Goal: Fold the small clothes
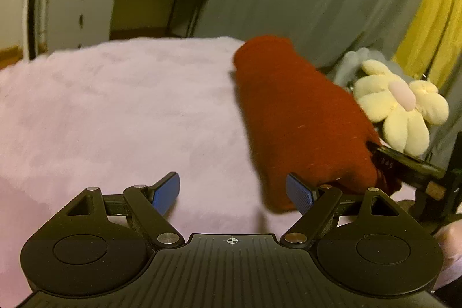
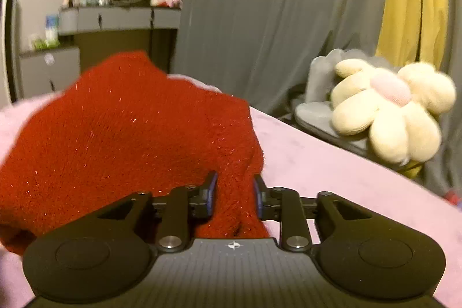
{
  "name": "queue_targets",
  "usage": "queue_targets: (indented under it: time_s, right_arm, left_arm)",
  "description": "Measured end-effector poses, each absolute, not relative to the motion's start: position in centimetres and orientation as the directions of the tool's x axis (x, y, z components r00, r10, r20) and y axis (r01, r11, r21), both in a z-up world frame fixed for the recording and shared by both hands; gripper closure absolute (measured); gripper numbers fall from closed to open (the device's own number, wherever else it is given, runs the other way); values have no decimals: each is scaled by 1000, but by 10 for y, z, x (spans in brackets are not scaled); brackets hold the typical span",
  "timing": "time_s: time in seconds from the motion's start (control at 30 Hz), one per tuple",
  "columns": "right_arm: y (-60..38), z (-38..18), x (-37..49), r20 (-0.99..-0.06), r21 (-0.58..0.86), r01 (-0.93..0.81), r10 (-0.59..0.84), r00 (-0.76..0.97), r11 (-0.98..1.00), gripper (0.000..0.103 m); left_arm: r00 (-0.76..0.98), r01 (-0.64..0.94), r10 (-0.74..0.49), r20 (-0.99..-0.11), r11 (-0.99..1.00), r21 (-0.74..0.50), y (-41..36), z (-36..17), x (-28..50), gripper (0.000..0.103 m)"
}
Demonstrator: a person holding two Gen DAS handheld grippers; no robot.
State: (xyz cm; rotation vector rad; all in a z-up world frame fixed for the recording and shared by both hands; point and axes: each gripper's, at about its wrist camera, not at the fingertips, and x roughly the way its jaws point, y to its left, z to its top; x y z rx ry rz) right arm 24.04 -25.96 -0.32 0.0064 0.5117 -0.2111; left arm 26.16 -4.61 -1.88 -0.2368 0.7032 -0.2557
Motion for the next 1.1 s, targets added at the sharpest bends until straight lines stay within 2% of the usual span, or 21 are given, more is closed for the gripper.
queue_targets:
  time_s: [0.03,0.1,0.17,0.23,0.27,0.33,0.53,0.77,0.97,1.1]
  right_arm:
    - [-263,6,240,-478,-19,228,-209,853,973,61]
    - [-265,24,232,-419,13,244,-217,882,970,59]
    - [-260,36,228,-373,34,183,-157,914,983,60]
    - [-254,39,236,-389,65,75,-44,920,995,68]
    - [-250,35,243,-420,80,18,18,907,997,80]
    - [-245,24,256,-472,52,-16,39,880,999,91]
    - [-264,3,278,-532,38,16,7,847,999,90]
    - [-281,-19,284,-506,48,-7,30,862,999,88]
    - [-276,-1,280,-531,37,-55,66,845,998,85]
    - [-288,23,281,-519,112,-16,72,852,994,85]
  left_arm:
    - [740,162,-311,-597,943,-291,-49,-14,263,17]
    - [751,185,-313,-581,945,-269,-55,-4,269,17]
    - [772,188,-296,-562,952,-243,-63,5,279,17]
    - [776,189,-297,-557,951,-244,-73,12,296,17]
    - [765,194,-313,-563,945,-262,-79,14,304,17]
    - [735,178,-332,-591,936,-304,-89,14,325,18]
    - [689,144,-304,-658,947,-287,-120,3,369,15]
    - [677,166,-252,-691,967,-191,-140,-15,378,10]
    - [672,180,-208,-711,977,-116,-144,-1,378,10]
    - [696,180,-164,-699,982,-51,-149,18,382,12]
